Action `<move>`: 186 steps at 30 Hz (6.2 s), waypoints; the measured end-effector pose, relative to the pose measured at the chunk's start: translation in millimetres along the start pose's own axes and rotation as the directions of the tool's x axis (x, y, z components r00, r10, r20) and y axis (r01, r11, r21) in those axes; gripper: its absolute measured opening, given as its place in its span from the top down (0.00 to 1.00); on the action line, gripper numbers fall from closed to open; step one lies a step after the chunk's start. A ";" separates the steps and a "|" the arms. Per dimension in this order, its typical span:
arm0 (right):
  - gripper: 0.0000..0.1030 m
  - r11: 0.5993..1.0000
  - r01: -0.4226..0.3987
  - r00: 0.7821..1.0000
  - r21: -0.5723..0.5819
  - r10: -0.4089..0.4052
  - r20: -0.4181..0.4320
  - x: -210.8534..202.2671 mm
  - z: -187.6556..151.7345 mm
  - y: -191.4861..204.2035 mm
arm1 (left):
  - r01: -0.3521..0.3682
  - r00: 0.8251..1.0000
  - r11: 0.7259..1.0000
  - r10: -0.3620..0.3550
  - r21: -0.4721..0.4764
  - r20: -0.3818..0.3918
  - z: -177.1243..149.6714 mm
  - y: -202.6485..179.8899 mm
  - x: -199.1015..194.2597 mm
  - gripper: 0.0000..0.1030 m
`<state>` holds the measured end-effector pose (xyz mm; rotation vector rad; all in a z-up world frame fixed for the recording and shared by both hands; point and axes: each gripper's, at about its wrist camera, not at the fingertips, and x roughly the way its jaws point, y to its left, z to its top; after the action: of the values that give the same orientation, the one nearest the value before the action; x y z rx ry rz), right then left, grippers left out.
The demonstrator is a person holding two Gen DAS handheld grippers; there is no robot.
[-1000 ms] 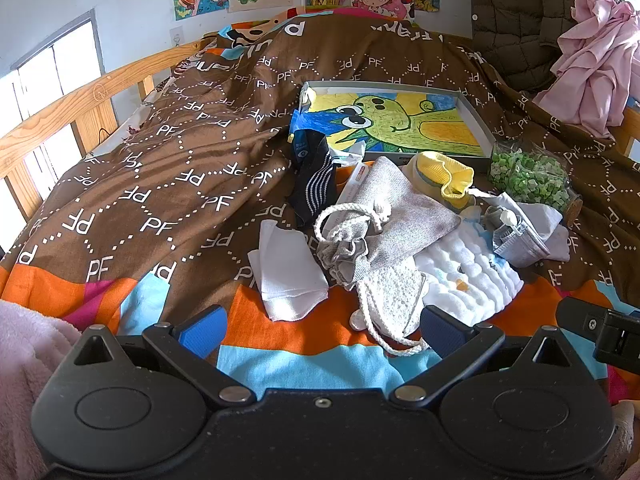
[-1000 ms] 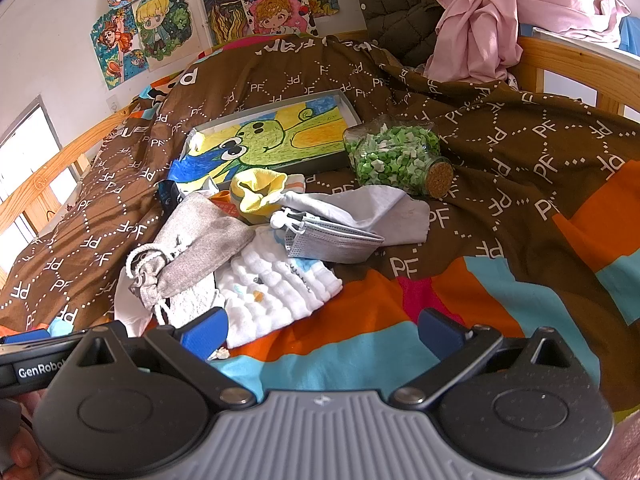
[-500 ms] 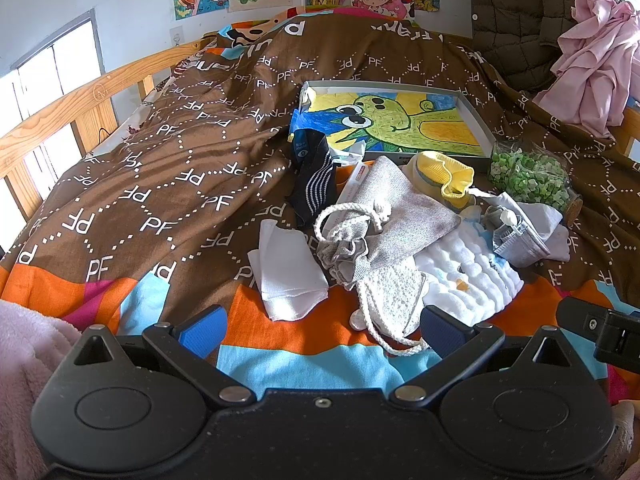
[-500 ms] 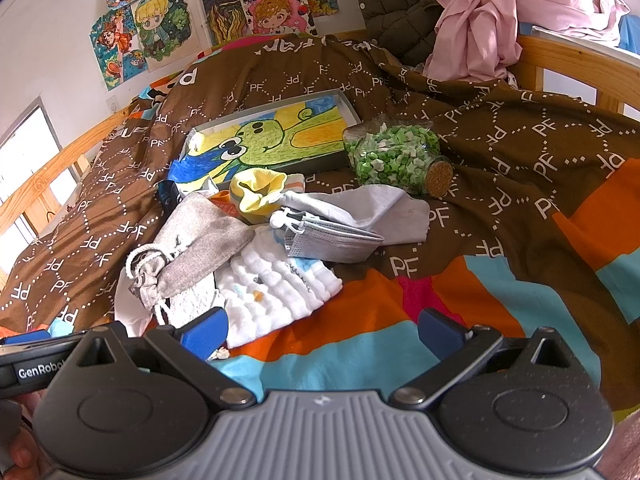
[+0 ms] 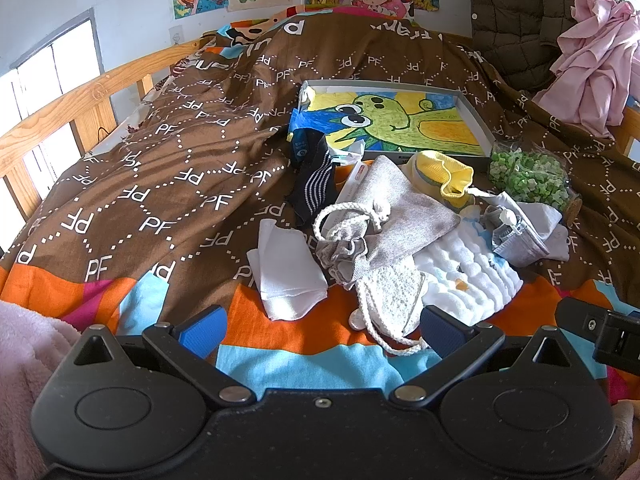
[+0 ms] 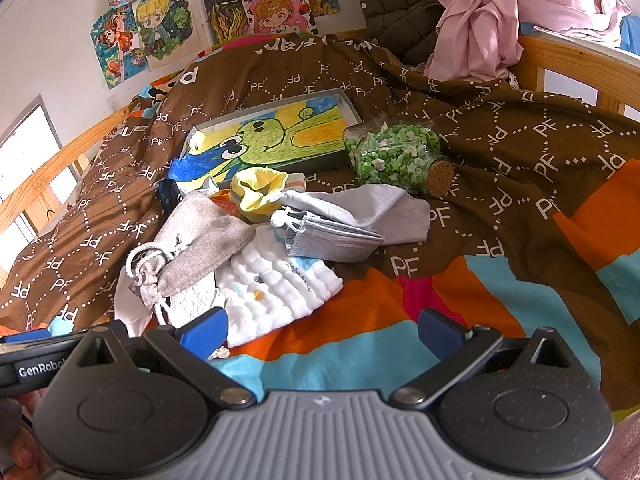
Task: Organize soft objects
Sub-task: 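Grasp the grey drawstring pouch with the left gripper while the right tool approaches, then lift the grey pouch with the left gripper and lower it into the picture tray, then open the left gripper and withdraw it from the tray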
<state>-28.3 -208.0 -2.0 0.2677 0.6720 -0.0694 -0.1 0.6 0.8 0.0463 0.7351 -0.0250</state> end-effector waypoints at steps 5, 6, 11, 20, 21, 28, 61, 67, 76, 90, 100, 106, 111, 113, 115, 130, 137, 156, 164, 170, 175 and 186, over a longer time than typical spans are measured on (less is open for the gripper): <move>0.00 1.000 -0.024 0.999 -0.010 0.024 0.036 -6.1 7.0 -0.7 | 0.032 0.999 0.999 -0.032 -0.032 -0.003 8.1 8.7 -1.3 0.01; 0.00 0.999 -0.025 0.999 -0.022 0.026 0.033 -4.6 8.9 0.6 | 0.031 1.000 0.999 -0.031 -0.027 0.000 10.9 10.2 -1.9 0.01; 0.00 0.991 -0.032 0.999 -0.131 0.033 0.006 5.3 20.8 10.8 | 0.055 0.998 0.996 -0.057 0.070 0.028 36.6 17.4 -4.1 0.01; 0.00 0.923 -0.153 0.988 -0.353 0.136 -0.072 40.5 37.2 38.1 | 0.250 0.966 0.958 -0.238 0.138 -0.097 95.2 43.3 51.2 0.01; 0.00 0.912 -0.169 0.985 -0.372 0.149 -0.082 44.5 36.9 41.8 | 0.274 0.959 0.951 -0.260 0.141 -0.108 98.2 43.0 58.9 0.01; 0.00 0.855 -0.303 0.949 -0.421 0.231 -0.213 77.2 24.9 65.1 | 0.424 0.900 0.899 -0.403 0.111 -0.167 103.0 37.7 100.4 0.02; 0.33 0.795 -0.562 0.800 -0.229 0.452 -0.396 149.1 29.7 74.9 | 0.652 0.607 0.687 -0.727 -0.321 -0.322 104.4 62.3 198.1 0.41; 0.38 0.763 -0.627 0.750 -0.159 0.535 -0.388 144.5 36.7 69.6 | 0.657 0.591 0.668 -0.744 -0.348 -0.312 105.7 69.3 197.9 0.69; 0.46 0.763 -0.630 0.741 -0.144 0.535 -0.405 149.4 33.5 73.2 | 0.684 0.556 0.649 -0.759 -0.334 -0.337 102.5 63.5 197.9 0.62; 0.46 0.743 -0.661 0.703 -0.104 0.565 -0.433 152.1 31.0 73.1 | 0.659 0.642 0.676 -0.734 -0.328 -0.222 112.1 81.2 188.1 0.92; 0.48 0.792 -0.609 0.714 0.049 0.573 -0.402 169.4 32.9 53.7 | 0.587 0.765 0.750 -0.637 -0.305 -0.092 127.1 106.3 175.9 0.92; 0.71 0.784 -0.611 0.688 0.110 0.595 -0.415 177.2 26.0 52.7 | 0.594 0.755 0.741 -0.648 -0.312 -0.101 125.3 105.1 177.7 0.92; 0.75 0.762 -0.645 0.672 0.062 0.604 -0.428 169.2 21.7 64.5 | 0.624 0.743 0.725 -0.666 -0.292 -0.065 127.0 104.4 171.5 0.92; 0.78 0.765 -0.643 0.692 0.029 0.597 -0.405 161.5 23.4 67.3 | 0.628 0.748 0.725 -0.662 -0.282 -0.037 127.9 105.5 167.2 0.92; 0.83 0.768 -0.641 0.714 -0.011 0.591 -0.375 151.8 27.4 71.7 | 0.633 0.751 0.723 -0.660 -0.277 -0.005 129.7 107.8 162.7 0.92; 0.87 0.864 -0.389 0.906 -0.320 0.422 0.038 87.5 75.4 69.9 | 0.651 0.755 0.730 -0.594 -0.208 0.277 148.7 110.9 130.6 0.92; 0.87 0.905 -0.347 0.900 -0.247 0.395 0.183 134.8 142.4 75.2 | 0.638 0.758 0.726 -0.533 -0.255 0.377 191.1 105.9 173.6 0.92; 0.87 0.951 -0.307 0.946 0.029 0.301 0.122 303.8 184.3 48.7 | 0.514 0.858 0.774 -0.459 -0.369 0.233 233.5 71.1 343.5 0.92; 0.85 0.967 -0.252 0.963 0.039 0.247 0.112 311.7 180.1 48.4 | 0.440 0.897 0.833 -0.387 -0.336 0.214 227.4 73.7 355.0 0.92; 0.79 0.970 -0.235 0.970 0.061 0.229 0.082 317.0 183.5 39.3 | 0.430 0.903 0.849 -0.397 -0.306 0.166 228.2 66.6 356.5 0.89; 0.67 0.973 -0.218 0.976 0.077 0.217 0.031 317.1 185.6 31.1 | 0.363 0.932 0.893 -0.345 -0.265 0.112 230.5 56.7 347.2 0.72; 0.21 0.985 -0.169 0.983 0.038 0.165 0.074 254.4 198.5 20.2 | 0.328 0.930 0.938 -0.300 -0.113 0.212 231.3 35.9 258.8 0.30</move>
<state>293.8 -235.8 -7.2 0.3616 0.5761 0.0667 348.1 22.9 -0.3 -0.2140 0.5433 -0.2791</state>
